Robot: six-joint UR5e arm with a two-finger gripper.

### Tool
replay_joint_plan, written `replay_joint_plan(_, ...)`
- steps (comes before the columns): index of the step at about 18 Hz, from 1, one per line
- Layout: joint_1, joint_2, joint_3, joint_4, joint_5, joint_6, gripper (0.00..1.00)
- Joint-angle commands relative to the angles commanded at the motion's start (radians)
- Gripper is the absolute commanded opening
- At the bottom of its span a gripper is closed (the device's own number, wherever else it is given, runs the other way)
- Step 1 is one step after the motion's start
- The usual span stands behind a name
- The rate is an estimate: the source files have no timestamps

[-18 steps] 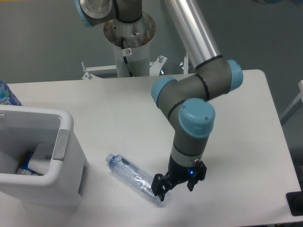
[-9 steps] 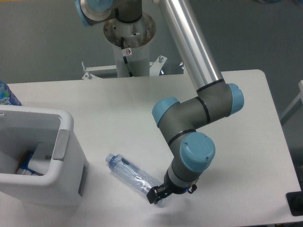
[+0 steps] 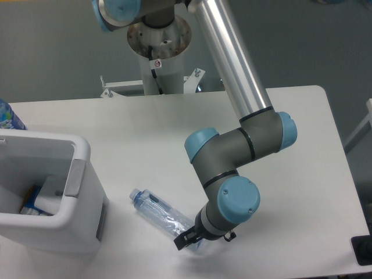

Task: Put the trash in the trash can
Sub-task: 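Move the gripper to the cap-less end of the clear bottle, then push the bottle end to rotate the bottle on the table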

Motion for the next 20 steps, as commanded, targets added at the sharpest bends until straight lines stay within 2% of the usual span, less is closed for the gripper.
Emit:
replay_joint_plan(6, -0.014, -0.011, -0.009, 0.002, 0.058, -0.008, 0.99)
replay_joint_plan(8, -0.014, -0.011, -0.015, 0.003, 0.072, -0.006, 0.95)
replay_joint_plan(11, -0.014, -0.014, -0.017, 0.005, 0.075, -0.008, 0.88)
replay_joint_plan(17, -0.014, -0.015, -0.018, 0.012, 0.075, -0.018, 0.65)
replay_joint_plan(20, -0.015, -0.015, -0.018, 0.014, 0.075, -0.018, 0.59)
